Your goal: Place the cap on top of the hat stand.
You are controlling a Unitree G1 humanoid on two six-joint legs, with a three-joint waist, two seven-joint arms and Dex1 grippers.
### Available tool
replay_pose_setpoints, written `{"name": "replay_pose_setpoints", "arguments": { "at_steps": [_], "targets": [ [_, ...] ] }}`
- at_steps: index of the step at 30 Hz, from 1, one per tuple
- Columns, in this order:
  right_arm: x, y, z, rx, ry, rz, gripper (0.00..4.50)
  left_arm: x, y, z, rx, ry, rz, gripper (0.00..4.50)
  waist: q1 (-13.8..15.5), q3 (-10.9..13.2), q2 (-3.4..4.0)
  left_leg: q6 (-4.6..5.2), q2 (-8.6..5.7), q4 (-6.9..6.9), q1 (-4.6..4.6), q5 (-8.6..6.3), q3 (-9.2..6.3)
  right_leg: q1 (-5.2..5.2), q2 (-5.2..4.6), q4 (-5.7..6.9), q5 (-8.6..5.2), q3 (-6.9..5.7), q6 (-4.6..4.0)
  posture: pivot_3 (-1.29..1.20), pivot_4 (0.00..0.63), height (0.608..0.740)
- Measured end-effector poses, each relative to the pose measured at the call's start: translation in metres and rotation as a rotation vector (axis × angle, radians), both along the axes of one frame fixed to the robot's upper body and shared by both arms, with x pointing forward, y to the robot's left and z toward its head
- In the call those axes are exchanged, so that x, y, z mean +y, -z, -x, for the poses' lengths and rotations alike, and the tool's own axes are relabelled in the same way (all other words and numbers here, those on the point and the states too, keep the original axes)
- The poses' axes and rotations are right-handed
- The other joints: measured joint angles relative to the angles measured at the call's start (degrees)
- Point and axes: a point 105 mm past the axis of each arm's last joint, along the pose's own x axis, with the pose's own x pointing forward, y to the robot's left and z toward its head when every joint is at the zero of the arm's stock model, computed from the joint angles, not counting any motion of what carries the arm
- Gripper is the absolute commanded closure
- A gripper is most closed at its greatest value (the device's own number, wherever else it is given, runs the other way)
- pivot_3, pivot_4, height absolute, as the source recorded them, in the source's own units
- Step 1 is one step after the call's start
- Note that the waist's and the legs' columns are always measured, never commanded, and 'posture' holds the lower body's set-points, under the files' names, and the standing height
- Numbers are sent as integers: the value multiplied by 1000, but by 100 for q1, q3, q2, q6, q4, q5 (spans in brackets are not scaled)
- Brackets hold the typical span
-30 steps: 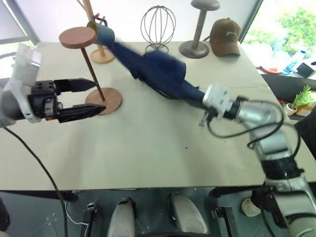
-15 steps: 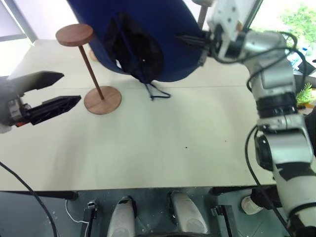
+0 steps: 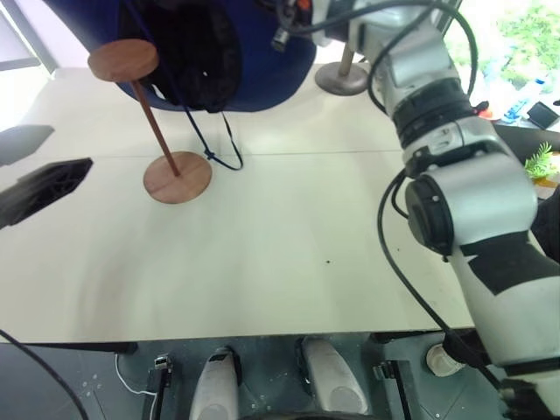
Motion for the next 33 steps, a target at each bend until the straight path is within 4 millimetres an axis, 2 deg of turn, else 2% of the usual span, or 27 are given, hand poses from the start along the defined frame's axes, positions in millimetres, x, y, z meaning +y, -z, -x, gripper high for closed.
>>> {"name": "replay_pose_setpoints", "arguments": {
  "at_steps": [3, 6, 9, 12, 15, 21, 26, 29, 33],
  "targets": [
    [9, 0, 0, -5, 6, -22, 4479, 4, 1, 3, 3, -27, 10, 0, 12, 0, 0, -13, -1, 7, -3, 7, 0, 2, -1, -1, -9, 0, -17, 0, 150, 740],
    [18, -10, 8, -58, -27, -39, 4479, 9, 3, 8, 6, -56, 21, 0, 3, 0, 0, -18, 0, 6, -4, 11, -2, 1, 0, 1, -7, -1, -13, 0, 150, 740],
    [30, -23, 24, -175, -95, -35, 4479, 15, -2, 17, -15, -91, 34, 0, -3, 0, 0, -19, 1, 3, -3, 11, -4, -1, 0, 2, 0, -3, -1, 0, 150, 740],
    [40, -24, 39, -280, -159, -19, 4479, 21, -5, 25, -19, -120, 40, 0, -19, -1, -1, -19, 1, 2, -1, 11, -4, 1, 1, 4, 0, -3, 0, 0, 150, 740],
    [49, -5, 45, -337, -204, 7, 4479, 26, -8, 34, -26, -150, 48, 0, -17, -1, -2, -20, 1, 4, 0, 12, -5, 2, 0, 7, 0, -3, 0, 0, 150, 740],
    [54, 46, 48, -504, -183, 106, 4479, 31, -23, 52, -82, -176, 100, 0, 15, -4, -6, -40, 1, 8, -1, 23, -7, 3, -2, 8, -9, -3, -21, 0, 150, 740],
    [46, 88, 57, -709, -146, 177, 4479, 30, -30, 74, -73, -202, 127, 0, 29, -10, -17, -43, 0, 6, -1, 25, -8, 3, -6, 6, -9, -3, -24, 0, 150, 740],
    [41, 122, 55, -729, -133, 236, 4479, 30, -35, 90, -72, -223, 142, 0, 20, -10, -17, -43, 0, 6, 5, 25, -6, 3, -6, 10, -9, -2, -26, 0, 150, 740],
    [39, 147, 61, -805, -125, 278, 4479, 35, -39, 96, -68, -267, 160, 0, 40, -10, -17, -43, 0, 6, 33, 25, -8, 24, -3, 11, -13, -2, -44, 0, 150, 740]
  ]
}}
